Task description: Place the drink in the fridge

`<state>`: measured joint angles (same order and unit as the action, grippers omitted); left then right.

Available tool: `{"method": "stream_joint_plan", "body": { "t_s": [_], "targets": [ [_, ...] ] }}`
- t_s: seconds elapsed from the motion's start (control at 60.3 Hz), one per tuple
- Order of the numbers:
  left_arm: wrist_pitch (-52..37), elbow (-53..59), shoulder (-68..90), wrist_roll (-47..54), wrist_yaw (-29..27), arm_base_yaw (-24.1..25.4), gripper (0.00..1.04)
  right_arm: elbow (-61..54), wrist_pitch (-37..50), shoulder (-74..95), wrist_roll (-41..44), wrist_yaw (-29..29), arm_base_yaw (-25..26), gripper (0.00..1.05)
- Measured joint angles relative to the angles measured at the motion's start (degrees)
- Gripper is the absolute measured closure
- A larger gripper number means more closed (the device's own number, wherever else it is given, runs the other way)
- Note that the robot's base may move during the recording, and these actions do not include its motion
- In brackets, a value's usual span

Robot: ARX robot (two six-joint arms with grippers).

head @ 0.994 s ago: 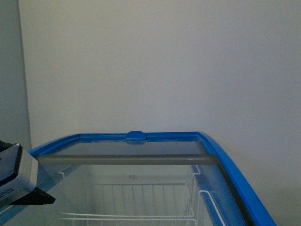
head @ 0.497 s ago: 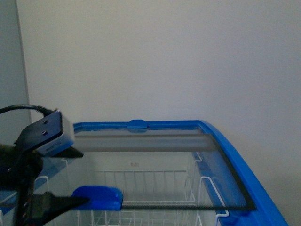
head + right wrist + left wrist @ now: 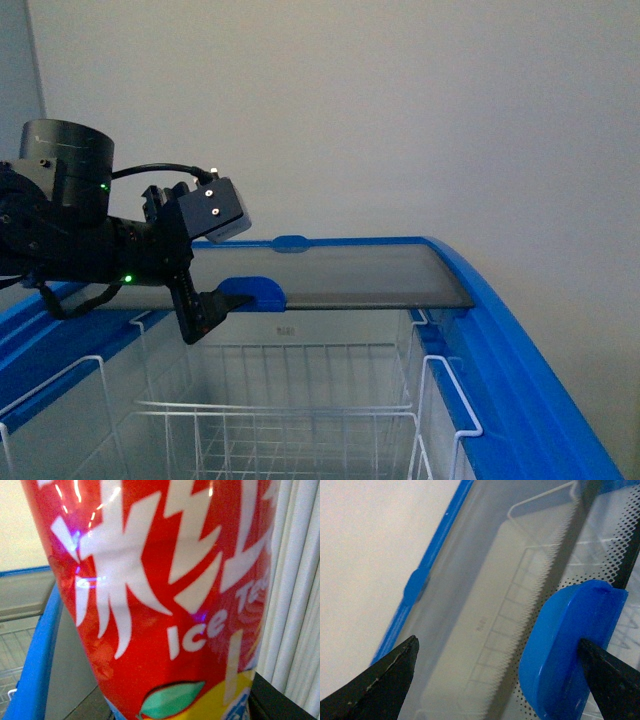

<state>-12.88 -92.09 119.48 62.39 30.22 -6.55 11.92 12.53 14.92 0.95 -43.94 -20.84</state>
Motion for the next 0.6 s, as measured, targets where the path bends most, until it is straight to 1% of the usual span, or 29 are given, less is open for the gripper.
{"method": "stream_joint_plan", "body": {
  "t_s": [0.05,0.149,0.232,0.282,0.365,0.414,0.464,0.481,0.53,0.547,0.564,0.597],
  "targets": [
    [-2.23,-1.88,1.68,-0.07,-2.23,-0.42,0.08,0.0,0.0,0.0,0.0,0.0,0.0,0.64],
    [-5.68,-3.15,3.39,-0.94,-4.94,-1.05,0.08,0.0,0.0,0.0,0.0,0.0,0.0,0.64],
    [-8.44,-0.79,2.62,-3.45,-7.93,-1.46,0.08,0.0,0.0,-0.02,0.0,0.0,0.0,0.64],
    [-8.48,0.48,1.77,-5.14,-9.62,-1.51,0.08,0.0,0.0,0.0,0.0,-0.02,0.0,0.64],
    [-10.6,5.66,-1.79,-9.44,-12.79,-1.31,0.08,0.0,0.0,0.0,0.0,0.0,0.0,0.64],
    [-12.35,9.49,-4.48,-13.9,-14.27,-1.09,0.08,0.0,0.0,0.0,0.0,-0.04,0.0,0.64],
    [-12.35,12.57,-7.04,-16.68,-15.5,-0.9,0.08,0.0,0.0,0.0,0.0,-0.04,0.0,0.64],
    [-12.28,14.73,-8.9,-19.71,-16.11,-0.79,0.08,0.0,0.0,0.0,0.0,-0.04,0.0,0.64],
    [-12.35,18.21,-12.02,-22.91,-16.22,-0.52,0.08,0.0,0.0,-0.02,0.0,0.0,0.0,0.64],
    [-12.37,20.59,-14.25,-26.1,-16.52,-0.39,0.08,0.0,0.0,0.0,0.0,-0.02,0.0,0.64],
    [-12.35,21.86,-15.45,-26.73,-16.61,-0.33,0.08,0.0,0.0,0.0,0.0,0.0,0.0,0.64],
    [-12.07,25.77,-19.3,-31.26,-17.22,-0.11,0.08,0.0,0.0,-0.02,0.0,0.0,0.0,0.64]
  ]
}}
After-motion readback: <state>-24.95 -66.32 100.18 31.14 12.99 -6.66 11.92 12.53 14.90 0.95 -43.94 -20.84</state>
